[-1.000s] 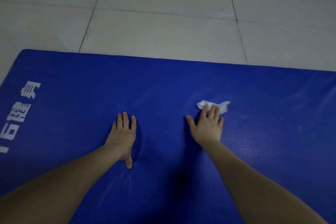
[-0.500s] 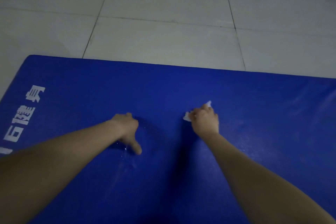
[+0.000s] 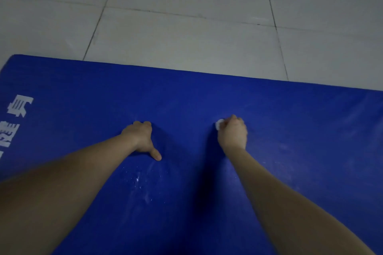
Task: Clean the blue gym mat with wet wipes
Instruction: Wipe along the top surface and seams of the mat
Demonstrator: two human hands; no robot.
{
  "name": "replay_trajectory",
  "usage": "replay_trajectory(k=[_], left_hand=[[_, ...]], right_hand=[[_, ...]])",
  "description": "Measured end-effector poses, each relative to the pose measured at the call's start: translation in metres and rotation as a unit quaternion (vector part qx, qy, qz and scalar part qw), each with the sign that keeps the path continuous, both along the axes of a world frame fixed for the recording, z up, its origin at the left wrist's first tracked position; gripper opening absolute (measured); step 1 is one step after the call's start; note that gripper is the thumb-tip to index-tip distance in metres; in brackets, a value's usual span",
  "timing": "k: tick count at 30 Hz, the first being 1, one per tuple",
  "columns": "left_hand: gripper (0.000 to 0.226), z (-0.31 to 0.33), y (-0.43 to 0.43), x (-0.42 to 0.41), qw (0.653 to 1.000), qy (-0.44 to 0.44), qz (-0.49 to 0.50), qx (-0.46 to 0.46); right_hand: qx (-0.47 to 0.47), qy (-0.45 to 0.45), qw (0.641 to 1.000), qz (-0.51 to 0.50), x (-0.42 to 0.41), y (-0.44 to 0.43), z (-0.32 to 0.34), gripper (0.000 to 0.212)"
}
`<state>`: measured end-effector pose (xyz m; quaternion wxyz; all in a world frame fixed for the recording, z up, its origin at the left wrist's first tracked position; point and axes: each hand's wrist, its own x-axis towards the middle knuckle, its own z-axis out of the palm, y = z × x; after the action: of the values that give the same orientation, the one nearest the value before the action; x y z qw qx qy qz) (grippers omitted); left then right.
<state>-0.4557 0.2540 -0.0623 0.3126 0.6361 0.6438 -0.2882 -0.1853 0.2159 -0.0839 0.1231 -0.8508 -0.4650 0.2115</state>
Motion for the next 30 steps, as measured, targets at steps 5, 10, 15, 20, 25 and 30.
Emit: replay_trajectory(k=[5, 10, 15, 20, 25, 30], left_hand=[[0.133, -0.001, 0.001, 0.002, 1.000, 0.021, -0.007, -0.008], [0.134, 0.003, 0.001, 0.006, 0.999, 0.029, -0.007, -0.015], [0.129, 0.005, 0.002, 0.005, 1.000, 0.018, -0.010, -0.011], [0.125, 0.006, 0.000, 0.005, 1.000, 0.015, -0.013, -0.008], [0.125, 0.008, 0.000, 0.005, 1.000, 0.017, -0.016, -0.008], [0.125, 0.006, 0.000, 0.006, 1.000, 0.019, -0.017, -0.008]], right_hand=[[0.021, -0.014, 0.981, 0.190, -0.082, 0.017, -0.010, 0.011], [0.060, -0.077, 0.939, 0.328, -0.065, 0.016, -0.015, 0.011], [0.068, -0.146, 0.974, 0.162, 0.037, 0.002, -0.013, 0.007], [0.033, -0.160, 0.985, 0.051, 0.103, -0.013, -0.012, 0.010], [0.031, -0.126, 0.991, 0.033, 0.045, 0.016, -0.016, 0.021], [0.080, -0.105, 0.968, 0.215, -0.059, 0.032, -0.019, 0.021]])
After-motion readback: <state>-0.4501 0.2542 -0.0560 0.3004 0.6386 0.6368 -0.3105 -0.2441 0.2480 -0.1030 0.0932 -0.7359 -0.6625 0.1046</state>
